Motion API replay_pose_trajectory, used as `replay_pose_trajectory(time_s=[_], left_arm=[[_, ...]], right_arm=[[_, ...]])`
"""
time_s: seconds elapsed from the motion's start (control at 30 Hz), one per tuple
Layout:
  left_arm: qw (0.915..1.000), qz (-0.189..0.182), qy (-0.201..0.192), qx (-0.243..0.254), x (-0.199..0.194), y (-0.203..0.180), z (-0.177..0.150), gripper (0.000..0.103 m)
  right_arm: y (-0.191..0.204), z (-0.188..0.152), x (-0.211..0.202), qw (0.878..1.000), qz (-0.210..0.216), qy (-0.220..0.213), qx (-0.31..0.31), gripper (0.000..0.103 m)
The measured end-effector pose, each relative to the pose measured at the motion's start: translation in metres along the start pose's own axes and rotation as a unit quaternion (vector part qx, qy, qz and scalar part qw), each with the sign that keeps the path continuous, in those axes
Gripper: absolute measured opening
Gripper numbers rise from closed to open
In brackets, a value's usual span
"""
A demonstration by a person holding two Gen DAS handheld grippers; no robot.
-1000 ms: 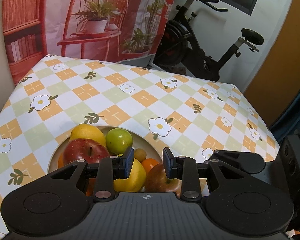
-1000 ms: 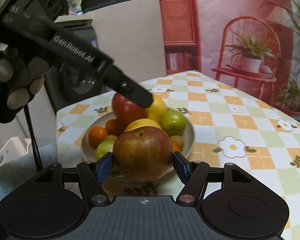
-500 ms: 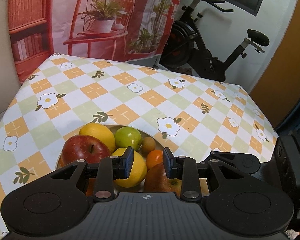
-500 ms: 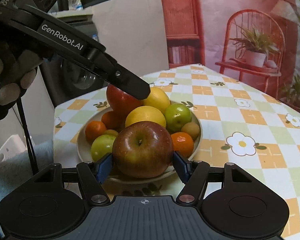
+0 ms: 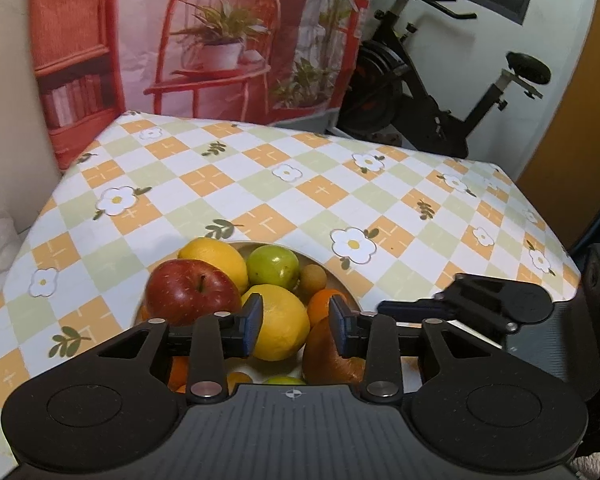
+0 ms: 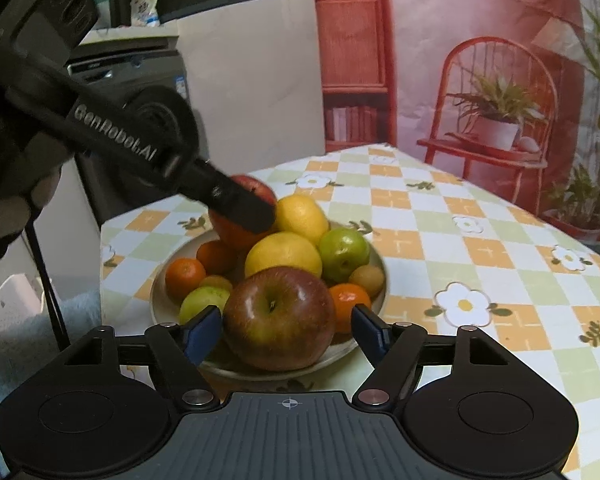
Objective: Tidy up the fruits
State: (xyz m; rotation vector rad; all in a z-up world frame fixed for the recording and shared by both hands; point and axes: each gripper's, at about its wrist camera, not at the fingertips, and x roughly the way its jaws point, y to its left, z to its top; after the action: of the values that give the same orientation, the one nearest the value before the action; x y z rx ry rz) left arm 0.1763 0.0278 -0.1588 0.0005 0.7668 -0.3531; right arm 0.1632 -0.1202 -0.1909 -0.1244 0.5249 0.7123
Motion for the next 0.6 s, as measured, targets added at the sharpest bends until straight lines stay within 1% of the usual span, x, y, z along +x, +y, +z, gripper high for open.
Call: replay_pose_trajectory(time_s=[0.03, 0.07, 0.1, 0.13, 0.17, 0.2, 0.23, 0.27, 0.33, 0.43, 0.53, 0.6], left_arm=[[1.0, 0.004, -0.005, -0.003, -0.004, 0.0, -0.001, 0.044], [0.9998, 0.009, -0.012, -0.009, -0.009, 0.0, -0.002, 0.051], [0.9996, 0.016, -0.021, -0.014, -0.014, 0.0, -0.004, 0.054], [0.9991, 0.022, -0.031, -0.019, -0.02, -0.001, -0.005, 0.062], [0.9983, 0.03, -0.042, -0.025, -0.026, -0.001, -0.006, 0.068], [0.9972, 0.039, -0.054, -0.033, -0.034, -0.001, -0.008, 0.072], [0.9961, 0.048, -0.063, -0.039, -0.04, -0.002, -0.009, 0.079], [0.9948, 0.057, -0.072, -0.044, -0.046, -0.002, -0.01, 0.083], [0.9924, 0.076, -0.083, -0.05, -0.059, -0.004, -0.012, 0.085], [0.9884, 0.107, -0.099, -0.044, -0.079, -0.01, -0.015, 0.086], [0.984, 0.132, -0.116, -0.031, -0.098, -0.019, -0.016, 0.088], [0.9822, 0.137, -0.126, -0.023, -0.11, -0.025, -0.017, 0.088]], right_arm=[[0.0, 0.001, -0.004, 1.0, -0.003, -0.003, 0.001, 0.073], [0.001, 0.002, -0.009, 1.0, -0.009, -0.007, 0.001, 0.077], [0.001, 0.003, -0.015, 1.0, -0.017, -0.012, 0.001, 0.079], [0.001, 0.004, -0.021, 1.0, -0.024, -0.017, 0.004, 0.082], [0.001, 0.005, -0.028, 0.999, -0.031, -0.024, 0.01, 0.087], [0.0, 0.007, -0.034, 0.999, -0.036, -0.029, 0.017, 0.091], [-0.001, 0.008, -0.041, 0.998, -0.042, -0.036, 0.024, 0.097], [-0.002, 0.009, -0.049, 0.997, -0.048, -0.042, 0.033, 0.101], [-0.002, 0.013, -0.065, 0.995, -0.068, -0.051, 0.051, 0.102], [0.003, 0.017, -0.091, 0.989, -0.104, -0.077, 0.07, 0.103], [0.01, 0.021, -0.115, 0.98, -0.148, -0.103, 0.087, 0.103], [0.014, 0.025, -0.129, 0.973, -0.176, -0.119, 0.094, 0.103]])
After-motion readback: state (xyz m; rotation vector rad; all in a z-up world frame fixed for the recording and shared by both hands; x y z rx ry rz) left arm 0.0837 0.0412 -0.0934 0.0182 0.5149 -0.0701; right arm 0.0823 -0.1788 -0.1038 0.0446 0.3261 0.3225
